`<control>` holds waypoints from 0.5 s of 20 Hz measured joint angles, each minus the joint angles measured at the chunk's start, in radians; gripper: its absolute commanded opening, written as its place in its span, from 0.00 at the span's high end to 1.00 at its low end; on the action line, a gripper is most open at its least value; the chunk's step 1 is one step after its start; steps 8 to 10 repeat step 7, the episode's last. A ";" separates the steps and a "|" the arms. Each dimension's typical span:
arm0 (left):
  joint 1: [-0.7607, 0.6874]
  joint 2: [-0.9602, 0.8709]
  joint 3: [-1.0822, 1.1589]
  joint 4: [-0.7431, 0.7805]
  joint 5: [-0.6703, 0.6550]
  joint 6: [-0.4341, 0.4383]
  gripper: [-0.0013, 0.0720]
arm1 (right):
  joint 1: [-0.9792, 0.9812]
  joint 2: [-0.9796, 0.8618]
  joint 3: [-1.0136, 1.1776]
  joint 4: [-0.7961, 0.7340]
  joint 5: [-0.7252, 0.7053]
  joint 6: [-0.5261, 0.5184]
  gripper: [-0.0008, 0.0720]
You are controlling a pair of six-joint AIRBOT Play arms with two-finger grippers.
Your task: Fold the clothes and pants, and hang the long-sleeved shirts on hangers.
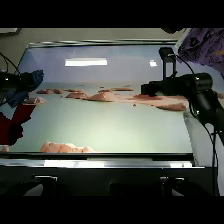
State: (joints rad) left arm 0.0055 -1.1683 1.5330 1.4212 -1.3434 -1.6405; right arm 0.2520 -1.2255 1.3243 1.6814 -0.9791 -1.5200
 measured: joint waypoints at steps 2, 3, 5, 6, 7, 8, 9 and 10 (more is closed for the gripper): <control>0.000 0.004 -0.008 0.002 -0.003 0.000 0.96 | 0.004 0.000 0.000 -0.006 0.003 -0.003 0.93; 0.000 0.006 -0.011 0.002 -0.005 0.000 0.96 | 0.005 0.000 0.000 -0.013 0.003 -0.003 0.93; 0.000 0.007 -0.014 0.003 -0.005 0.000 0.95 | 0.007 0.000 0.000 -0.017 0.003 -0.003 0.93; 0.000 0.008 -0.015 0.003 -0.005 0.000 0.96 | 0.007 0.000 0.000 -0.017 0.003 -0.003 0.93; 0.000 0.008 -0.016 0.003 -0.006 0.000 0.96 | 0.007 0.000 0.000 -0.018 0.004 -0.003 0.93; 0.000 0.008 -0.016 0.003 -0.006 0.000 0.96 | 0.007 0.000 0.000 -0.018 0.004 -0.003 0.93; 0.000 0.008 -0.016 0.003 -0.006 0.000 0.96 | 0.007 0.000 0.000 -0.018 0.004 -0.003 0.93; 0.000 0.008 -0.016 0.003 -0.006 0.000 0.96 | 0.007 0.000 0.000 -0.018 0.004 -0.003 0.93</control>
